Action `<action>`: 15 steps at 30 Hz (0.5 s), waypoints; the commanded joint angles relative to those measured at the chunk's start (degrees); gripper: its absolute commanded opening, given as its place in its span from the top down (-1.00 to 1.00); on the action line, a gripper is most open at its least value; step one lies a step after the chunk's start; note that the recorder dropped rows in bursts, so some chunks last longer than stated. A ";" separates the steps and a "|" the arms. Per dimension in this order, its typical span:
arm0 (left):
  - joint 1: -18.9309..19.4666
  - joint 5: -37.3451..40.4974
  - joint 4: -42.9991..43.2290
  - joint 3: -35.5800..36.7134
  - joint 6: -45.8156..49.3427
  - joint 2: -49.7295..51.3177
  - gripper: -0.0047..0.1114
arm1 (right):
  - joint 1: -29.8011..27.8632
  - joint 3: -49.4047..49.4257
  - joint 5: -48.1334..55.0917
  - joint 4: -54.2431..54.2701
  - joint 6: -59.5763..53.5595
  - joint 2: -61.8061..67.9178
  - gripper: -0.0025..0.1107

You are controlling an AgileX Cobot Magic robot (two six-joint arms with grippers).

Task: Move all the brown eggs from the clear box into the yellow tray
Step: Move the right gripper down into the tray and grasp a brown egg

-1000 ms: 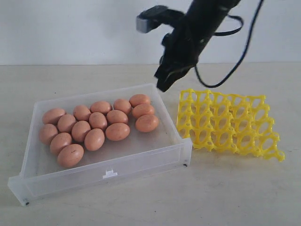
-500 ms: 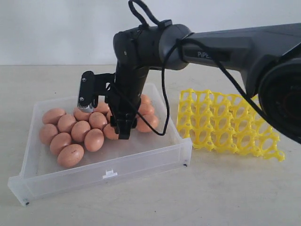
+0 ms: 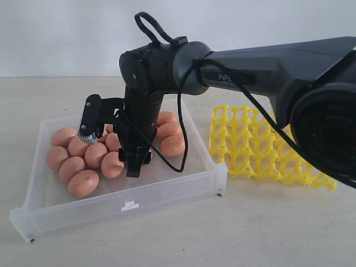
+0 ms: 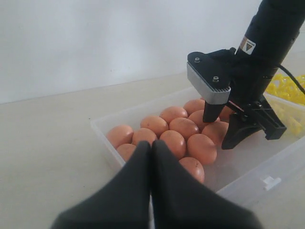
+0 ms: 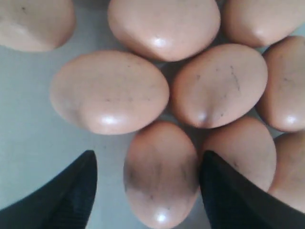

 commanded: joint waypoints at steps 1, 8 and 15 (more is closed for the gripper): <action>-0.03 -0.28 -0.01 -0.15 0.03 -0.17 0.99 | -0.08 -0.23 -0.63 -0.47 2.43 1.30 -0.04; -0.03 -0.28 -0.01 -0.15 0.03 -0.17 0.99 | -0.08 -0.23 -1.23 -1.19 8.20 1.75 0.83; -0.03 -0.28 -0.01 -0.15 0.03 -0.17 0.99 | -0.08 -0.23 -0.34 -1.32 19.09 -2.86 0.96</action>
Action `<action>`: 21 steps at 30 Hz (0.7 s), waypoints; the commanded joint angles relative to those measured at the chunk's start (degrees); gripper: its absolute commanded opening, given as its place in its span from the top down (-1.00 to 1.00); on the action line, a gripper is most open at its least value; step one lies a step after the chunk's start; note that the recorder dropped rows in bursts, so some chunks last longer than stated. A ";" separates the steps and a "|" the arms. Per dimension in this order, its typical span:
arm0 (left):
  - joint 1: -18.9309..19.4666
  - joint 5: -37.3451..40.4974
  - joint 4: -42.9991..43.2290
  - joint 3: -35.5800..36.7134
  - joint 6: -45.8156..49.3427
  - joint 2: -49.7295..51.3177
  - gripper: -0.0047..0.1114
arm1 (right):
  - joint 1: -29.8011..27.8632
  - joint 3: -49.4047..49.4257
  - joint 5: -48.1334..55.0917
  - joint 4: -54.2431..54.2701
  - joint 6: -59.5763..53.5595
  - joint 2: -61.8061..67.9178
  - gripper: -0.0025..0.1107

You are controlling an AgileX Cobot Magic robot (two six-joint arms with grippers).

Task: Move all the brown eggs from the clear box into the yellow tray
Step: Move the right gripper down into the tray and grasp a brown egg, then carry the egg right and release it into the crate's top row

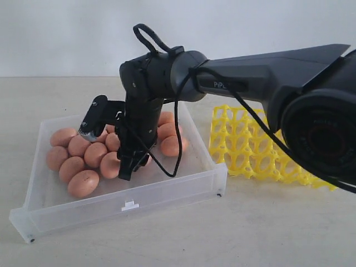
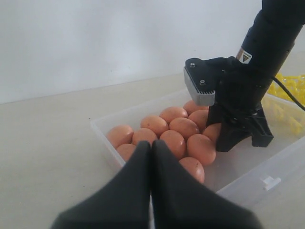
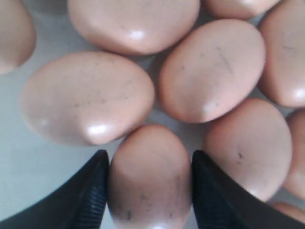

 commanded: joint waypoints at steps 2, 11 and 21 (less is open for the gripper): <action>-0.03 -0.28 -0.01 -0.15 0.03 -0.17 0.99 | -0.77 -0.07 1.58 0.08 12.51 -6.51 0.96; -0.03 -0.28 -0.01 -0.15 0.03 -0.17 0.99 | -12.11 38.11 -45.40 8.43 22.21 -33.49 0.96; -0.03 -0.28 -0.01 -0.15 0.03 -0.17 0.99 | -29.19 61.09 -84.99 9.11 41.21 -38.05 0.96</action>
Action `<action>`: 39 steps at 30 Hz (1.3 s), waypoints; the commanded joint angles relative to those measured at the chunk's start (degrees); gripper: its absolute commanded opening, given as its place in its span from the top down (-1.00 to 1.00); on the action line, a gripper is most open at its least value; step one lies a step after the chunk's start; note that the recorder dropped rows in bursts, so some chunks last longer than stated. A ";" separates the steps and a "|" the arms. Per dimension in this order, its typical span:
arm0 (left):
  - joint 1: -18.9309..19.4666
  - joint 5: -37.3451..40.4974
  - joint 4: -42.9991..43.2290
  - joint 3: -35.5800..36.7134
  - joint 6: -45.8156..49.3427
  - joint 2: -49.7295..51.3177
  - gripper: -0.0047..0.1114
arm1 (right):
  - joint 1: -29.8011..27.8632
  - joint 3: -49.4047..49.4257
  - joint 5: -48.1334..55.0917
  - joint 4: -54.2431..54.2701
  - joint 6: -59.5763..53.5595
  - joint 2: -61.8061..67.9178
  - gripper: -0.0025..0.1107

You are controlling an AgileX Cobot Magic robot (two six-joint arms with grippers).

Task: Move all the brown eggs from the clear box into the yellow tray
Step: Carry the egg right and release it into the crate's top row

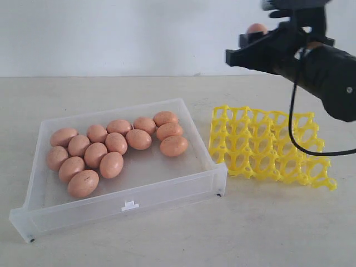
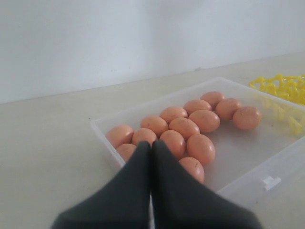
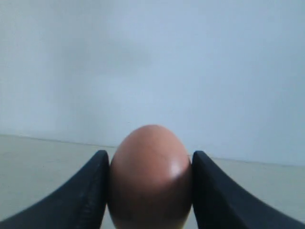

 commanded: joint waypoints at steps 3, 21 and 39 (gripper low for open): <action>-0.03 -0.28 -0.01 -0.15 0.03 -0.17 0.99 | -13.29 -4.75 2.25 -38.59 44.15 7.94 0.96; -0.03 -0.28 -0.01 -0.15 0.03 -0.17 0.99 | -24.33 -28.01 -21.27 -109.87 81.90 27.44 0.96; -0.03 -0.28 -0.01 -0.15 0.03 -0.17 0.99 | -17.51 -28.01 -5.00 -96.10 59.58 31.16 0.96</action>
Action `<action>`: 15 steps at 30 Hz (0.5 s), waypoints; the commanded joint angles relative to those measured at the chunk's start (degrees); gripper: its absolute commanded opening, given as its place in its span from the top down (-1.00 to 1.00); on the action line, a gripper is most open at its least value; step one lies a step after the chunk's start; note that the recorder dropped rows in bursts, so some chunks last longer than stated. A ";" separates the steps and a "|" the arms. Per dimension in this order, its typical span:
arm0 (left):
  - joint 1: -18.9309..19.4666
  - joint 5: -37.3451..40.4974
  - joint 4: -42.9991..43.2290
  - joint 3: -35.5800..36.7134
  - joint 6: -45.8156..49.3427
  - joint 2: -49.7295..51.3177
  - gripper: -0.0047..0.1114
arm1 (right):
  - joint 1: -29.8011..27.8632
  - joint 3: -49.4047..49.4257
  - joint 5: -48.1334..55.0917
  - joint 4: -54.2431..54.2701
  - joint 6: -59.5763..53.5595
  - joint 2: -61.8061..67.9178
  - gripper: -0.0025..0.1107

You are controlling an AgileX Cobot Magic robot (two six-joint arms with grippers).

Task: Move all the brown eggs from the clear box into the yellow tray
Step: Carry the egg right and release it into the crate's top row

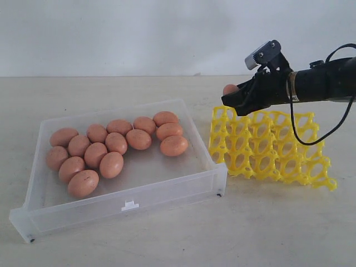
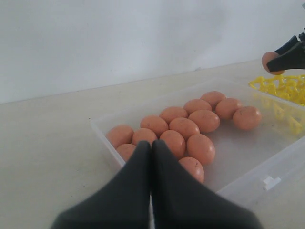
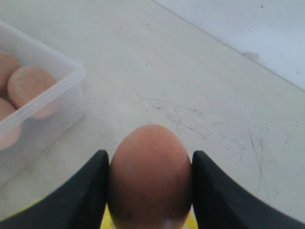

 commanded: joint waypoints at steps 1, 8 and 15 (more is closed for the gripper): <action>-0.03 -0.28 -0.01 -0.15 0.03 -0.17 0.99 | 0.61 -0.25 1.44 1.43 -1.93 0.61 0.96; -0.03 -0.28 -0.01 -0.15 0.03 -0.17 0.99 | 0.61 -0.25 1.11 1.43 -0.86 1.71 0.70; -0.03 -0.28 -0.01 -0.15 0.03 -0.17 0.99 | 0.61 -0.25 1.11 1.43 1.74 1.71 -0.22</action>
